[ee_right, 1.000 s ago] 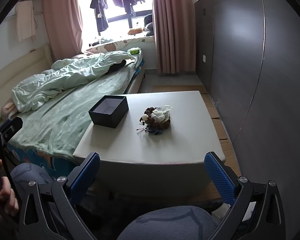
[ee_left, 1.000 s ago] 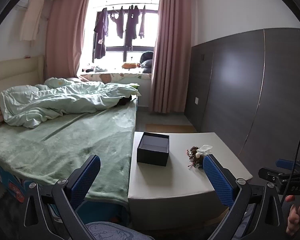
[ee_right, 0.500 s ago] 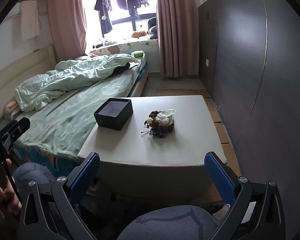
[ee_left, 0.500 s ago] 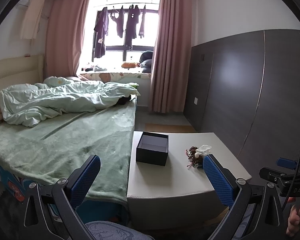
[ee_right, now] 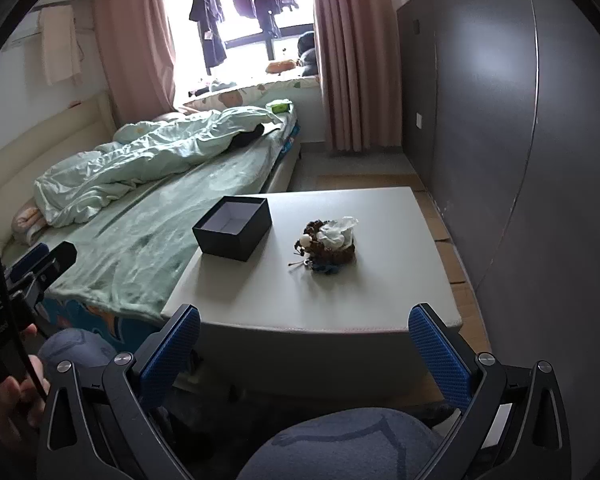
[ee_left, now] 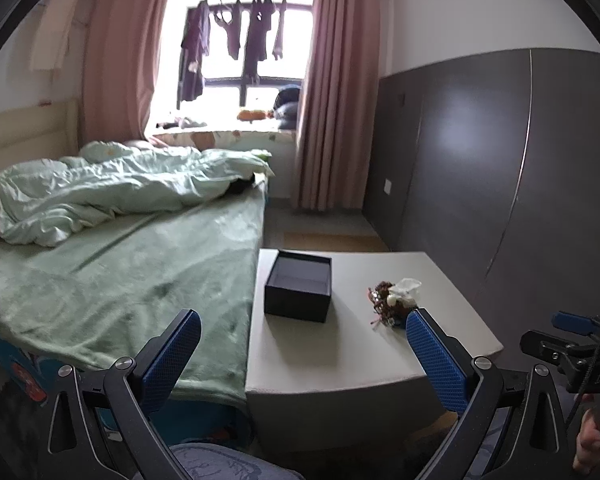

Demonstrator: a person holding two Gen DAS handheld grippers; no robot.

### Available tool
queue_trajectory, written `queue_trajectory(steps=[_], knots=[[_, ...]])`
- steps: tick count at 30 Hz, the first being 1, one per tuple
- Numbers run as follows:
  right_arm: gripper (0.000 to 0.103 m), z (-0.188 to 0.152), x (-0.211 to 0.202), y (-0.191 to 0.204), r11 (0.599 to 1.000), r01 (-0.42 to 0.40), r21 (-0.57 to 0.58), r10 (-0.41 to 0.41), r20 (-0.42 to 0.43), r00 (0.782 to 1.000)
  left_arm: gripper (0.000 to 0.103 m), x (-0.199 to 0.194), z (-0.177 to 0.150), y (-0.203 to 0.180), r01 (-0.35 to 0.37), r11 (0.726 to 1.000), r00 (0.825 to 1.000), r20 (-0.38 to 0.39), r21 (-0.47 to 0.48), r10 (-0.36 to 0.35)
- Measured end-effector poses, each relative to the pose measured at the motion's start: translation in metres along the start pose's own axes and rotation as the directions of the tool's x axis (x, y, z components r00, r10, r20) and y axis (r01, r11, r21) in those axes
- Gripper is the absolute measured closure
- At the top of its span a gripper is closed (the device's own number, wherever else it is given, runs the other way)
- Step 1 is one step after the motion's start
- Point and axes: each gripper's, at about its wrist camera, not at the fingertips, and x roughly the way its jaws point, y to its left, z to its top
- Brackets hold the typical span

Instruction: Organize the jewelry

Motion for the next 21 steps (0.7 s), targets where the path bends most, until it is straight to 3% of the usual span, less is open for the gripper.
queue_trajectory(steps=[4,15,21], knots=[[0.000,0.011,0.013,0.001,1.000,0.017,-0.027,-0.018,-0.055,0.998,0.000,0.010,0.007,-0.004,0.011,0.999,1.000,-0.011,0.032,-0.011],[0.000,0.057,0.047,-0.023,1.000,-0.016,0.016,0.017,-0.054,0.998,0.001,0.062,0.039,-0.014,0.087,0.995,0.994,-0.070,0.046,-0.084],[0.000,0.081,0.083,-0.043,0.997,-0.032,0.067,0.038,-0.084,0.996,0.011,0.111,0.055,-0.020,0.147,0.989,0.978,-0.149,0.023,-0.142]])
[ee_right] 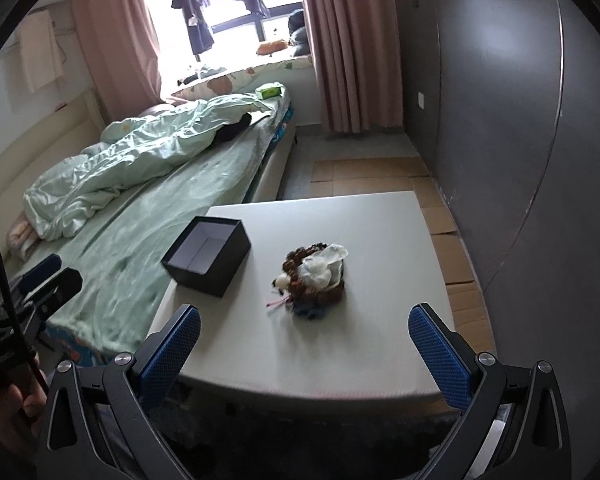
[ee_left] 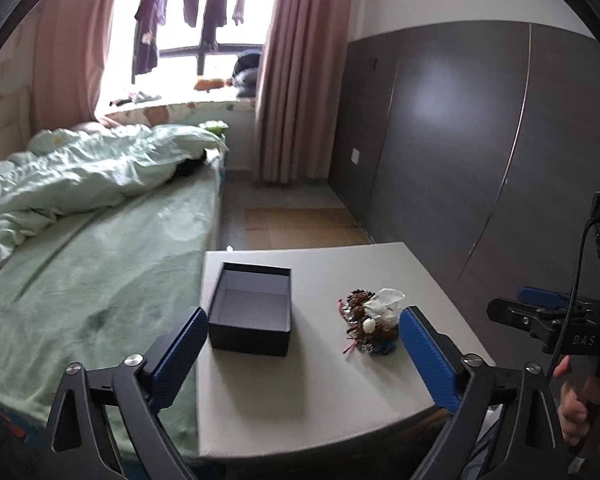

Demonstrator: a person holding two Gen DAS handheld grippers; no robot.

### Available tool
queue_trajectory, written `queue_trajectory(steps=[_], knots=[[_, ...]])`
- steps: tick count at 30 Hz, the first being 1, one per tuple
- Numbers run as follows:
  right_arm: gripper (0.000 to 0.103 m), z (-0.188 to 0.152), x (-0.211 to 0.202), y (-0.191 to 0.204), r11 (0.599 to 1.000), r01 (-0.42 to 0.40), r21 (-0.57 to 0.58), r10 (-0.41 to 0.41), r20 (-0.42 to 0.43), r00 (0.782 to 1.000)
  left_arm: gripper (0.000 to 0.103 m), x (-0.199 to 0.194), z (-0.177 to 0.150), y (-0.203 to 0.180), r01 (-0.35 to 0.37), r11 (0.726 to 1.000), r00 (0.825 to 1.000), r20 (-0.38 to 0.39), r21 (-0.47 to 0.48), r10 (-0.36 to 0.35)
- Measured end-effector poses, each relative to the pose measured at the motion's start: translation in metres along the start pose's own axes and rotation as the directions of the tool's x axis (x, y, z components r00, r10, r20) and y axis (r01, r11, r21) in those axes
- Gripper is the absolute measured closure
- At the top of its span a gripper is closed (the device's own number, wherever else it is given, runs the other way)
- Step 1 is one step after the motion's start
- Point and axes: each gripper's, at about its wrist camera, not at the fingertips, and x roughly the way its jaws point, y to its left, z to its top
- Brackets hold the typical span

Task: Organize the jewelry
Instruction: 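Grasp the brown bead bracelet with the left tool while the right tool pulls off the white tassel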

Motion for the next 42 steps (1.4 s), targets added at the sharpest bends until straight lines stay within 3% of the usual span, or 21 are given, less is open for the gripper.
queue_trajectory(steps=[3,7,11,20,27,31,34,35,37,39,42], knots=[[0.000,0.013,0.021,-0.009,0.999,-0.033,0.032,0.033,-0.022,0.999,0.022,0.025,0.008,-0.001,0.031,0.999,0.998,-0.051,-0.022,-0.032],[0.015,0.025,0.051,-0.021,0.994,-0.074,0.085,0.079,-0.061,0.995,0.033,0.060,0.015,-0.003,0.076,0.997,0.990,-0.116,-0.033,-0.079],[0.021,0.032,0.086,-0.032,0.980,-0.114,0.163,0.134,-0.114,0.984,0.042,0.088,0.020,-0.010,0.119,0.992,0.978,-0.170,-0.029,-0.122],[0.035,0.037,0.149,-0.056,0.954,-0.127,0.272,0.186,-0.205,0.961,0.059,0.161,0.031,-0.020,0.174,0.983,0.929,-0.323,-0.056,-0.183],[0.039,0.027,0.184,-0.071,0.927,-0.141,0.347,0.231,-0.233,0.945,0.060,0.203,0.018,-0.024,0.201,0.976,0.899,-0.380,-0.086,-0.219],[0.052,0.024,0.199,-0.074,0.923,-0.134,0.360,0.235,-0.253,0.939,0.061,0.222,0.010,-0.024,0.229,0.964,0.870,-0.416,-0.139,-0.266],[0.055,0.026,0.203,-0.074,0.927,-0.128,0.353,0.223,-0.245,0.944,0.060,0.230,0.008,-0.025,0.231,0.961,0.862,-0.425,-0.154,-0.276],[0.057,0.025,0.206,-0.074,0.926,-0.129,0.355,0.227,-0.249,0.942,0.060,0.232,0.007,-0.025,0.232,0.959,0.859,-0.430,-0.160,-0.279],[0.079,0.023,0.213,-0.077,0.916,-0.140,0.375,0.250,-0.263,0.932,0.060,0.239,0.004,-0.027,0.234,0.957,0.851,-0.441,-0.170,-0.287],[0.093,0.019,0.218,-0.083,0.898,-0.159,0.411,0.287,-0.270,0.919,0.060,0.244,0.001,-0.030,0.236,0.956,0.843,-0.453,-0.173,-0.290],[0.099,0.021,0.210,-0.087,0.891,-0.186,0.414,0.300,-0.229,0.926,0.060,0.246,-0.003,-0.034,0.236,0.957,0.837,-0.465,-0.169,-0.288]])
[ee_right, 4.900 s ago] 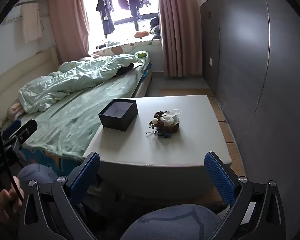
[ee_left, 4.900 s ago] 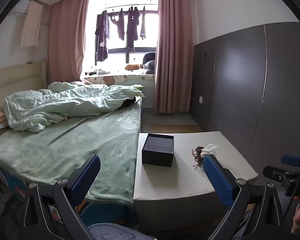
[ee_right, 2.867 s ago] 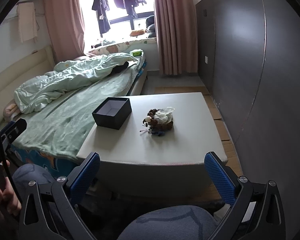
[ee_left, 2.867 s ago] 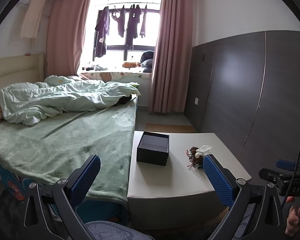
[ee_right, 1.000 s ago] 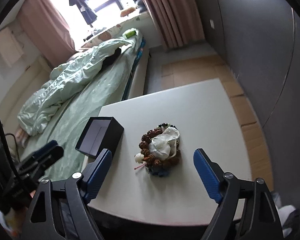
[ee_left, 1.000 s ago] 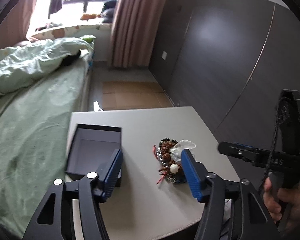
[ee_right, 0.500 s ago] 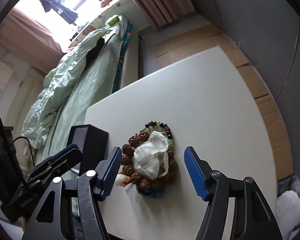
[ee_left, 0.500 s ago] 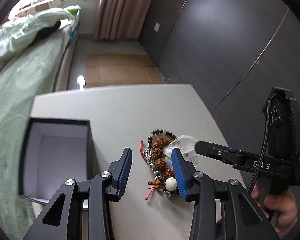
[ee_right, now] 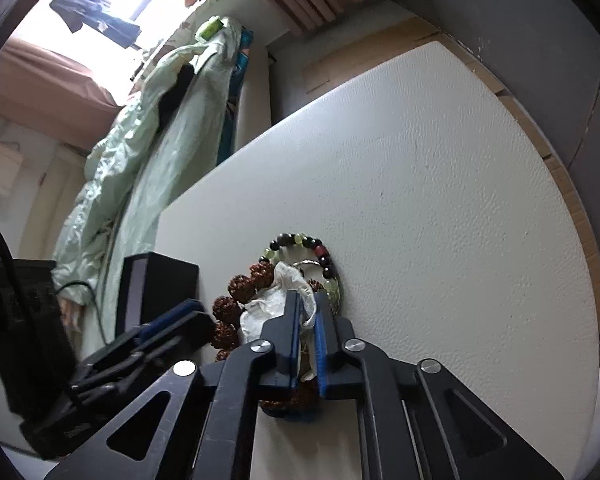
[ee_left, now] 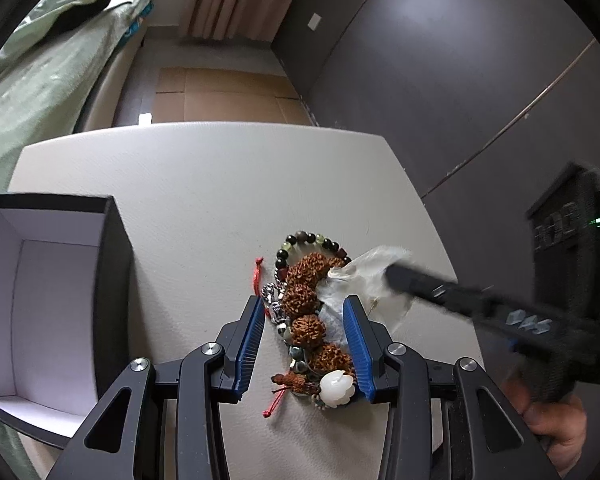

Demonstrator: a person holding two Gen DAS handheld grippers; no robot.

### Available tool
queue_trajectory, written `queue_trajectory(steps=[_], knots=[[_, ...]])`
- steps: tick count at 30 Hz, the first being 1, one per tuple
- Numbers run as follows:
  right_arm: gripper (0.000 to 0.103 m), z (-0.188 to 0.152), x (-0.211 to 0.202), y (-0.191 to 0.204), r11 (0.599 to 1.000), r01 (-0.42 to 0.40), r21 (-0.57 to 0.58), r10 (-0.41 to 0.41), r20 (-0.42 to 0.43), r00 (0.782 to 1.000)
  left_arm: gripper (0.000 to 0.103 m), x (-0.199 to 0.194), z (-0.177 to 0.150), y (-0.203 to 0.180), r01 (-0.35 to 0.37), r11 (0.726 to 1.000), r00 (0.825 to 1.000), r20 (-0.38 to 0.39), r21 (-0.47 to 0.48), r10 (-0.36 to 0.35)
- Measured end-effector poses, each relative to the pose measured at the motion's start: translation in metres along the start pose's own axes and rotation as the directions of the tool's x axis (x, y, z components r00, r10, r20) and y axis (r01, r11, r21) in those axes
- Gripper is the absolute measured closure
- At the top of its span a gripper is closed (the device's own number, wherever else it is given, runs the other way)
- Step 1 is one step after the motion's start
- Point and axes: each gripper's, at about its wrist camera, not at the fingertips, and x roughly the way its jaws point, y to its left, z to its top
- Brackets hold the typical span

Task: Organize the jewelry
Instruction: 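Grasp the brown bead bracelet with the left tool while the right tool pulls off the white tassel, then carry the brown bead bracelet with the left tool and drop it into the black box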

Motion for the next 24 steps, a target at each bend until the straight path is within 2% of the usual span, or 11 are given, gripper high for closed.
queue_trajectory(steps=[4,5,6,9,13,18,24], knots=[[0.100,0.001,-0.024,0.004,0.998,-0.048,-0.031,0.051,0.084,0.995,0.060,0.006,-0.004,0.001,0.004,1.000,1.000,-0.009,-0.011,-0.004],[0.100,0.001,-0.030,0.004,0.998,-0.061,-0.035,0.064,0.102,0.993,0.065,0.007,-0.005,0.002,0.007,1.000,1.000,-0.011,-0.018,-0.007],[0.100,0.000,-0.034,0.004,0.997,-0.070,-0.034,0.073,0.113,0.991,0.076,0.009,-0.004,0.004,0.008,1.000,1.000,-0.016,-0.026,-0.008],[0.100,-0.002,-0.044,0.006,0.995,-0.086,-0.039,0.091,0.143,0.986,0.083,0.011,-0.006,0.005,0.019,0.999,1.000,-0.016,-0.048,-0.020],[0.100,-0.006,-0.056,0.011,0.993,-0.101,-0.054,0.109,0.185,0.977,0.084,0.004,-0.008,0.003,0.021,0.999,1.000,0.010,-0.049,-0.020],[0.100,-0.009,-0.077,0.017,0.988,-0.128,-0.080,0.145,0.261,0.954,0.084,-0.008,-0.011,0.000,0.026,0.999,0.999,0.034,-0.039,-0.024],[0.100,-0.009,-0.091,0.030,0.984,-0.148,-0.102,0.172,0.303,0.937,0.084,-0.028,-0.011,-0.009,0.072,0.997,0.994,0.079,-0.026,-0.070]])
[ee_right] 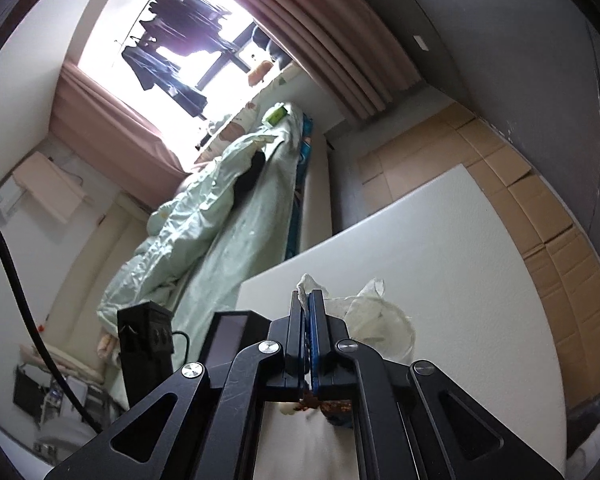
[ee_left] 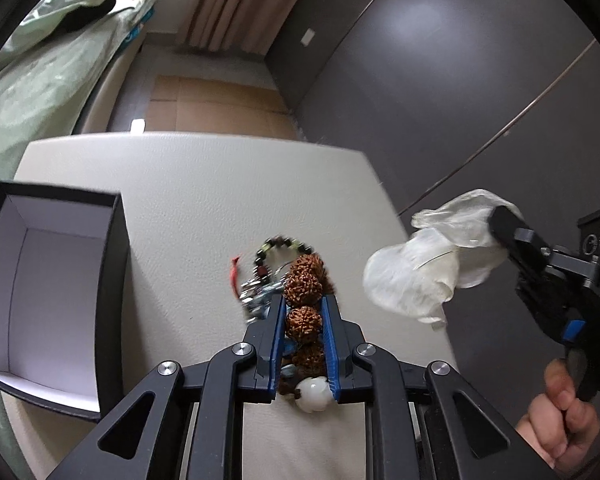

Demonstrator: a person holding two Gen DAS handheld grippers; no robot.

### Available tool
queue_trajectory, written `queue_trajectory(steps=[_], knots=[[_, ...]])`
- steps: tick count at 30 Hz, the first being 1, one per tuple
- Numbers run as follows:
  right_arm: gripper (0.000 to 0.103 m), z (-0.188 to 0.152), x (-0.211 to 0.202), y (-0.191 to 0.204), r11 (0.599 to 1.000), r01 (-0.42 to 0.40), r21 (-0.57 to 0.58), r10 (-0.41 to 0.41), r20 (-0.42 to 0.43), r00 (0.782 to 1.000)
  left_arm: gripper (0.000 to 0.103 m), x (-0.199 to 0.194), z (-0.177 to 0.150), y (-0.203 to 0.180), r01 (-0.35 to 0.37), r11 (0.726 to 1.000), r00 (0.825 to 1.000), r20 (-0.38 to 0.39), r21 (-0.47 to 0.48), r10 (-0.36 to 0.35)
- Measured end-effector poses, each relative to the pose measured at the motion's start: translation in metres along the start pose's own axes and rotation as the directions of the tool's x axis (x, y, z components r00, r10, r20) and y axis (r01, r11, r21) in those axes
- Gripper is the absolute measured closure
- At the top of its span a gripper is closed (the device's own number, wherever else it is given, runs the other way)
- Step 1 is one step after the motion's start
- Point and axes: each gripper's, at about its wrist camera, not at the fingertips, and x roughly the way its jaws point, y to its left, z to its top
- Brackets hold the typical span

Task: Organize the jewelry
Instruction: 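Carry the brown bead bracelet with the left tool and drop it into the black box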

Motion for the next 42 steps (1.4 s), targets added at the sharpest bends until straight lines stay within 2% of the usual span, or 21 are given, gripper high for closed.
queue_trajectory(steps=[8,19,25,29,33,39,42], knots=[[0.100,0.007,-0.004,0.020,1.000,-0.022,-0.017,0.023,0.036,0.999,0.084,-0.044,0.014,-0.013,0.037,0.999,0.995,0.090,0.019,-0.039],[0.100,0.015,0.020,0.057,0.995,-0.085,-0.050,0.085,0.008,0.996,0.084,-0.105,0.028,0.006,-0.020,1.000,0.977,0.214,0.007,0.019],[0.100,0.012,0.046,0.085,0.985,-0.121,-0.126,0.114,-0.061,0.992,0.084,-0.134,0.034,0.036,-0.063,0.998,0.960,0.271,-0.013,0.064],[0.100,0.006,0.071,0.106,0.972,-0.170,-0.164,0.150,-0.127,0.980,0.084,-0.145,0.032,0.058,-0.076,0.996,0.952,0.296,-0.042,0.084],[0.100,-0.007,0.096,0.117,0.964,-0.209,-0.164,0.177,-0.191,0.966,0.085,-0.152,0.027,0.078,-0.060,0.995,0.948,0.306,-0.085,0.084],[0.099,-0.020,0.126,0.123,0.964,-0.235,-0.126,0.200,-0.242,0.949,0.084,-0.156,0.024,0.096,-0.068,0.992,0.946,0.310,-0.109,0.099],[0.099,-0.026,0.143,0.122,0.970,-0.219,-0.108,0.182,-0.277,0.943,0.084,-0.152,0.025,0.105,-0.077,0.988,0.946,0.304,-0.134,0.115]])
